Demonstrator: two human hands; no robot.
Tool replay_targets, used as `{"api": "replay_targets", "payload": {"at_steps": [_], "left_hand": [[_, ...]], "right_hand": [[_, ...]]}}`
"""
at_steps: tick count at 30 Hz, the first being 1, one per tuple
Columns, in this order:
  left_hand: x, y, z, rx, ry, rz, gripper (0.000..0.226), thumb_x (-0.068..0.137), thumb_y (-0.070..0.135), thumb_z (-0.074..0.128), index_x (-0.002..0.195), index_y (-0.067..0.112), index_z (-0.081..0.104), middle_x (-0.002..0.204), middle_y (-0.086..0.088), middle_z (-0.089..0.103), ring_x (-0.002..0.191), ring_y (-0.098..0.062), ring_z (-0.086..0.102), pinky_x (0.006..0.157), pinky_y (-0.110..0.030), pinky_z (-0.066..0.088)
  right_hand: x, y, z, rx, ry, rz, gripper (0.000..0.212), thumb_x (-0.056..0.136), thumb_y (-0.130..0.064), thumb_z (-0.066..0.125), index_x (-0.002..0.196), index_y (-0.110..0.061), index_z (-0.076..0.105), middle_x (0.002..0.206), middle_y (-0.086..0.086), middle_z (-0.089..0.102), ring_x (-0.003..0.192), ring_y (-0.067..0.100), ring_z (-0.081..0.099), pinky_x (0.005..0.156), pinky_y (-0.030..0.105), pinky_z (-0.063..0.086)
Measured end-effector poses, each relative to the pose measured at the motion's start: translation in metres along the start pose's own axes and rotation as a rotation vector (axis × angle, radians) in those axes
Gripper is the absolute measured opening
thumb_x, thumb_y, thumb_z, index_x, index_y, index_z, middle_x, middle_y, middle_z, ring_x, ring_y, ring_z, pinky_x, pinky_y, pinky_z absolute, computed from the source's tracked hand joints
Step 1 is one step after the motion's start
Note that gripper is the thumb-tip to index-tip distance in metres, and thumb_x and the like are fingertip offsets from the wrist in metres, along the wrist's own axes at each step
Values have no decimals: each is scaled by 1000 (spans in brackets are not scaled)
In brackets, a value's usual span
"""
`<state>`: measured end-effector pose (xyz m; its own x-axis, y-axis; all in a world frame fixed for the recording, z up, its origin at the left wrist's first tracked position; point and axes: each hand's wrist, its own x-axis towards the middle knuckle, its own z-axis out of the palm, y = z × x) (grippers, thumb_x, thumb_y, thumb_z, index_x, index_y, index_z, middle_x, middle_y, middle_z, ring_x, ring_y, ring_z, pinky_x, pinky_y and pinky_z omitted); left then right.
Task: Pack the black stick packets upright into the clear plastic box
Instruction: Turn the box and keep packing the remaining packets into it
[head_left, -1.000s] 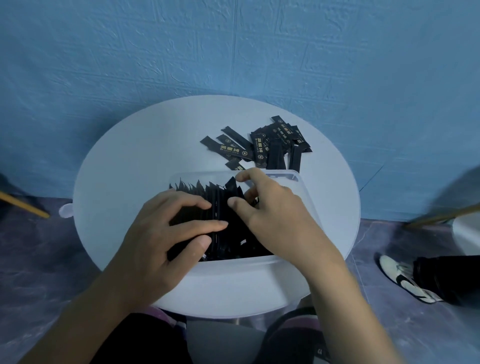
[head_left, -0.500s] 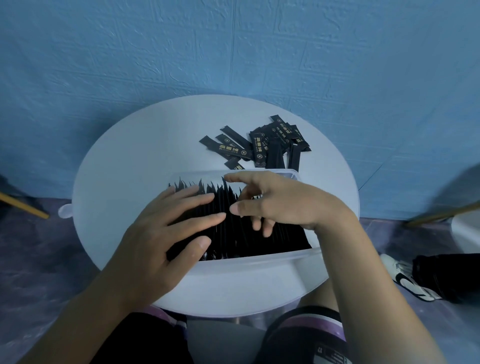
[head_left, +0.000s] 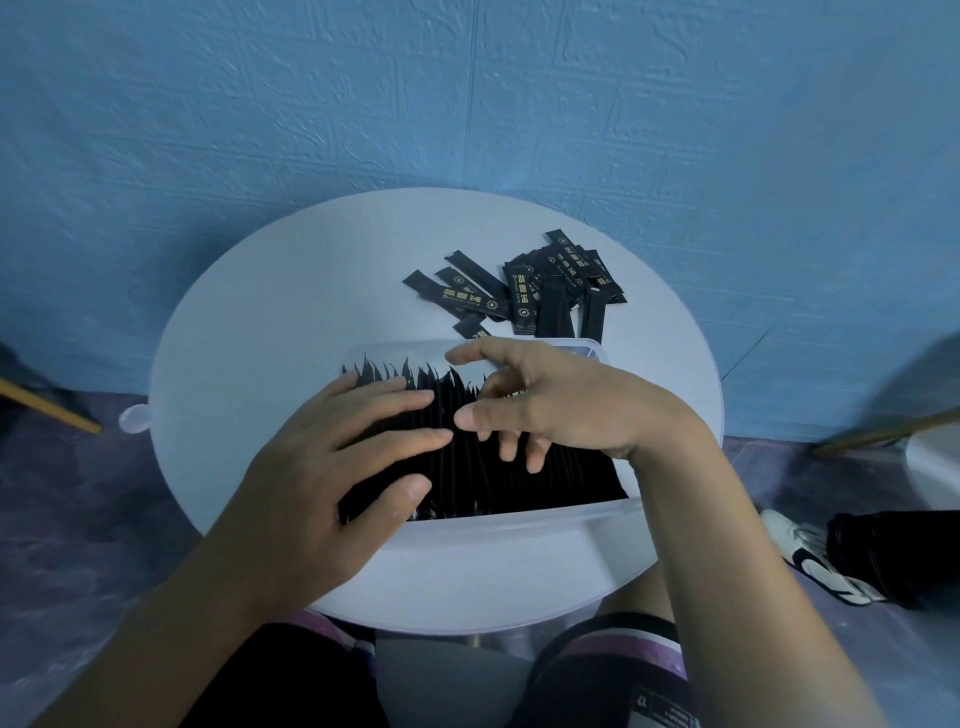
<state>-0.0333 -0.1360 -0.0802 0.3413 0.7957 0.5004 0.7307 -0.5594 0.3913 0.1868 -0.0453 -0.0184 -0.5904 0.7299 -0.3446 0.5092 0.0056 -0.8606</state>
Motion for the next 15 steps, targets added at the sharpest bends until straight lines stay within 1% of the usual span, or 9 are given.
{"api": "replay_targets", "payload": {"at_steps": [2,5,8,11,15], "left_hand": [[0,0,0,-3,7,1,35,98,35,52,123,23,73,137,4,63,135,-15,53,119,-47,34],[1,-1,1,-11,29,1,32,99,33,52,120,23,75,134,5,65,132,-15,56,115,-51,38],[2,-1,1,8,14,7,33,99,35,52,118,23,76,133,6,65,131,-15,56,114,-52,38],[4,1,-2,53,-27,27,39,100,44,49,122,23,74,137,7,62,132,-15,55,115,-50,36],[5,2,-2,102,-65,38,49,103,55,41,130,26,70,142,11,59,134,-16,53,115,-52,36]], "right_hand": [[1,1,0,-4,2,-5,61,95,-17,69,149,-21,42,82,5,61,61,12,60,52,25,53],[2,0,0,-12,9,-15,56,96,-17,68,147,-18,46,83,6,60,62,12,61,53,25,54],[3,1,3,1,61,-21,52,97,-17,66,146,-16,47,85,7,59,61,11,62,55,26,56],[4,3,6,19,119,-29,50,98,-16,64,145,-11,47,88,10,59,60,11,63,56,27,58],[-3,4,6,52,92,-11,43,98,-15,65,138,-10,50,84,11,60,59,15,65,55,25,57]]}}
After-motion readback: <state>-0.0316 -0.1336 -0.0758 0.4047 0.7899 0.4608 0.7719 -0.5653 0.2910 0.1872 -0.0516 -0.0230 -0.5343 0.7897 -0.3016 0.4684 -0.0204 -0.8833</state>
